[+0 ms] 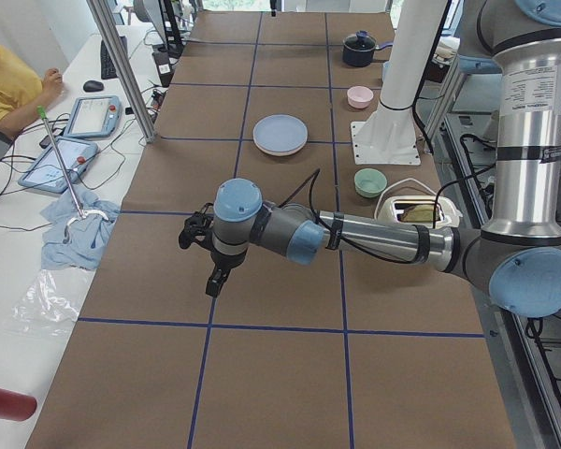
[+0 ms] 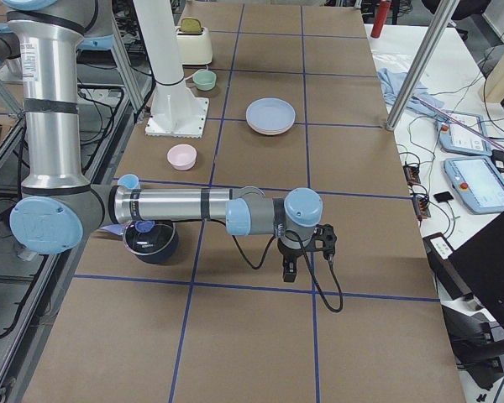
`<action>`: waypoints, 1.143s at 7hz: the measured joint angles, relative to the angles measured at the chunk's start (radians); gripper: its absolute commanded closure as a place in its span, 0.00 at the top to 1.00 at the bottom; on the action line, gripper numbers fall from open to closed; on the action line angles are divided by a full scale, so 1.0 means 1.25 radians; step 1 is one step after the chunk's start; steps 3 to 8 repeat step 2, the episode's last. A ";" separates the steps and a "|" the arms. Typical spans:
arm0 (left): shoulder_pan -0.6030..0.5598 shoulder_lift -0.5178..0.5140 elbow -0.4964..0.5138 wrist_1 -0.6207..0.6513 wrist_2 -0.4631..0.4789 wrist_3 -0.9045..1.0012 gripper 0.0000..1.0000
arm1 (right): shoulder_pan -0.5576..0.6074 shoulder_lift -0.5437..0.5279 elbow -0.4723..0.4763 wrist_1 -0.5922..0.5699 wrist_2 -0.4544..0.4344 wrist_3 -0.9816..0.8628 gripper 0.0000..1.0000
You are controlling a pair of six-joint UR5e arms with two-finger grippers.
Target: Stack three plates with pink and blue
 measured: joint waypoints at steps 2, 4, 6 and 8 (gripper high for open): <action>0.001 0.001 0.008 0.000 -0.001 0.000 1.00 | 0.001 0.005 0.020 0.001 0.001 0.001 1.00; 0.001 0.001 0.008 0.000 -0.001 0.000 1.00 | 0.001 0.005 0.020 0.001 0.001 0.001 1.00; 0.001 0.001 0.008 0.000 -0.001 0.000 1.00 | 0.001 0.005 0.020 0.001 0.001 0.001 1.00; 0.001 0.001 0.008 0.000 -0.001 0.000 1.00 | 0.001 0.005 0.020 0.001 0.001 0.001 1.00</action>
